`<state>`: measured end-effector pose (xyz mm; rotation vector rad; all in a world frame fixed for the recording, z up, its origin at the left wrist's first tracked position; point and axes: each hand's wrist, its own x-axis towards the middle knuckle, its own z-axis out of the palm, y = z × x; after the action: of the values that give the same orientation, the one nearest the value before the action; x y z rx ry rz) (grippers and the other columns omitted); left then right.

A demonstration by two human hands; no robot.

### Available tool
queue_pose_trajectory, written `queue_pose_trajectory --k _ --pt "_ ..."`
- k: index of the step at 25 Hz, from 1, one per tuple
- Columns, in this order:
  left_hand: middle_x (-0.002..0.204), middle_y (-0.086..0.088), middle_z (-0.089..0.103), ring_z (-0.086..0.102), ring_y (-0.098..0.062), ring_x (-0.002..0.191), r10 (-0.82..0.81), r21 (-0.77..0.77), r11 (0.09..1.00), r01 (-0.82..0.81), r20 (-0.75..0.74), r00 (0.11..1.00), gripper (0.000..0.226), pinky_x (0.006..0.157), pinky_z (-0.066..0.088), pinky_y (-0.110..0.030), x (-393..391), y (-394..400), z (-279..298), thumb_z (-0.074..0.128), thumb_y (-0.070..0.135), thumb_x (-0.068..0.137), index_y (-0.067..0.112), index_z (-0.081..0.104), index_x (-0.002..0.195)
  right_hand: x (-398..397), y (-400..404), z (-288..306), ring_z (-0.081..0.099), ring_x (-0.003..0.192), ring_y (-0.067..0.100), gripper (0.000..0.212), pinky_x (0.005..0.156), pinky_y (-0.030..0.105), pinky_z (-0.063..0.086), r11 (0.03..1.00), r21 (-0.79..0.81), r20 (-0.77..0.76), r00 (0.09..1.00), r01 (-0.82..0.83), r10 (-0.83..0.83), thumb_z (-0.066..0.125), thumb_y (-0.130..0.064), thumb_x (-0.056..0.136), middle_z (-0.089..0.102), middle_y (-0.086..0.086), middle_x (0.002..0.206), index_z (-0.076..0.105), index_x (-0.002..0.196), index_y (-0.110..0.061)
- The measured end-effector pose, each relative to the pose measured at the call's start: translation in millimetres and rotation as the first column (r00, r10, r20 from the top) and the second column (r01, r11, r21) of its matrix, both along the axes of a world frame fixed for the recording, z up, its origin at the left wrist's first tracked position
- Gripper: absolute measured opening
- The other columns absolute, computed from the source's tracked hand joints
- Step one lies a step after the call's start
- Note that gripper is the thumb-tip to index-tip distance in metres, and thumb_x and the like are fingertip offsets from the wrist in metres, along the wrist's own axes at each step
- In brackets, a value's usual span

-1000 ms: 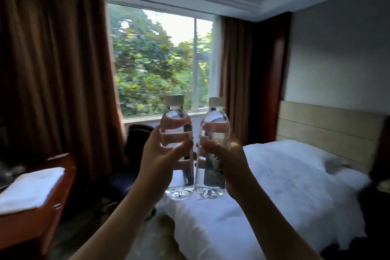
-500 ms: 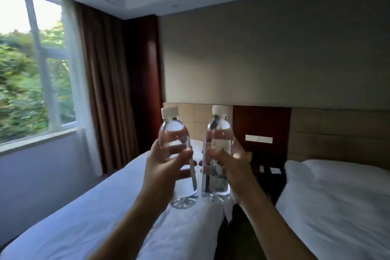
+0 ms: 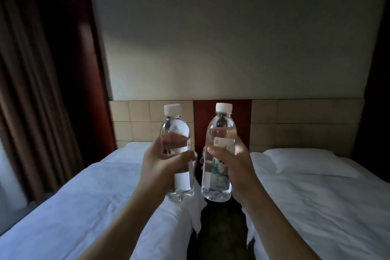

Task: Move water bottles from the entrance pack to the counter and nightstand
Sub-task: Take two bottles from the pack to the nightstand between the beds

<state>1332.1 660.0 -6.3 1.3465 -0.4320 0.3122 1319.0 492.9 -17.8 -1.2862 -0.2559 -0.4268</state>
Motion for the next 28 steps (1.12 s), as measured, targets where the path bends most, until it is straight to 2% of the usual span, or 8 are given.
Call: queue_pose_trajectory --k 5,7,9,11,15,19,24,28 --pt "0.09 -0.009 0.072 0.072 -0.027 0.086 -0.173 0.039 0.984 0.174 -0.018 0.985 0.039 0.068 0.059 -0.032 150 -29 -16 0.077 0.014 0.07 0.015 0.068 0.107 132 -29 -15 0.072 0.086 0.027 0.039 0.075 0.042 0.061 0.987 -0.083 0.001 0.99 0.139 -0.14 0.073 -0.02 0.069 0.073 0.006 0.09 0.066 0.108 -0.02" --pt "0.084 -0.005 0.072 0.072 -0.024 0.08 -0.251 0.015 0.967 0.253 -0.069 0.966 0.039 0.064 0.057 -0.028 209 -46 -12 0.074 0.017 0.068 0.013 0.067 0.107 186 -41 -12 0.07 0.087 0.032 0.043 0.078 0.048 0.058 0.976 -0.1 -0.001 0.981 0.192 -0.193 0.072 -0.021 0.069 0.069 0.01 0.09 0.063 0.11 -0.011" --pt "0.078 -0.002 0.071 0.071 -0.021 0.075 -0.273 -0.005 0.962 0.274 -0.082 0.958 0.034 0.063 0.057 -0.031 263 -67 -8 0.071 0.019 0.067 0.014 0.067 0.101 234 -55 -6 0.07 0.086 0.029 0.041 0.074 0.042 0.059 0.964 -0.145 0.021 0.975 0.224 -0.223 0.07 -0.018 0.071 0.069 0.009 0.088 0.062 0.11 -0.008" --pt "0.077 -0.002 0.071 0.071 -0.022 0.075 -0.282 0.01 0.959 0.283 -0.072 0.957 0.028 0.067 0.059 -0.036 313 -92 -3 0.072 0.019 0.067 0.019 0.067 0.094 279 -74 -1 0.071 0.085 0.026 0.036 0.071 0.036 0.059 0.956 -0.173 0.043 0.972 0.237 -0.233 0.068 -0.012 0.075 0.07 0.01 0.09 0.062 0.11 -0.009" --pt "0.074 -0.005 0.069 0.069 -0.019 0.068 -0.363 0.083 0.928 0.363 -0.014 0.932 0.01 0.063 0.058 -0.03 408 -149 -4 0.074 0.015 0.068 0.023 0.067 0.071 367 -131 -9 0.074 0.09 0.028 0.037 0.072 0.034 0.059 0.954 -0.141 0.008 0.964 0.264 -0.266 0.07 -0.013 0.075 0.073 0.013 0.096 0.063 0.112 -0.011" --pt "0.091 -0.013 0.072 0.073 -0.028 0.084 -0.298 0.074 0.951 0.299 -0.019 0.954 0.043 0.069 0.061 -0.037 520 -218 -28 0.081 0.024 0.061 0.01 0.064 0.097 471 -204 -29 0.072 0.085 0.03 0.034 0.077 0.045 0.06 0.948 -0.113 -0.018 0.953 0.298 -0.302 0.071 -0.017 0.074 0.072 0.012 0.092 0.064 0.107 -0.015" --pt "0.095 -0.014 0.073 0.072 -0.03 0.09 -0.322 0.119 0.939 0.323 -0.029 0.946 0.04 0.076 0.059 -0.04 659 -317 -37 0.081 0.013 0.065 0.012 0.068 0.102 618 -305 -36 0.073 0.093 0.03 0.033 0.083 0.049 0.06 0.956 -0.102 -0.032 0.96 0.274 -0.278 0.073 -0.019 0.075 0.072 0.011 0.099 0.064 0.107 -0.022" --pt "0.092 -0.007 0.075 0.073 -0.026 0.089 -0.349 0.142 0.924 0.354 -0.059 0.935 0.031 0.073 0.057 -0.031 768 -369 -39 0.077 0.012 0.072 0.017 0.068 0.101 730 -360 -40 0.074 0.09 0.024 0.035 0.074 0.036 0.06 0.967 -0.097 -0.034 0.97 0.236 -0.24 0.073 -0.015 0.074 0.073 0.003 0.094 0.064 0.105 -0.027"
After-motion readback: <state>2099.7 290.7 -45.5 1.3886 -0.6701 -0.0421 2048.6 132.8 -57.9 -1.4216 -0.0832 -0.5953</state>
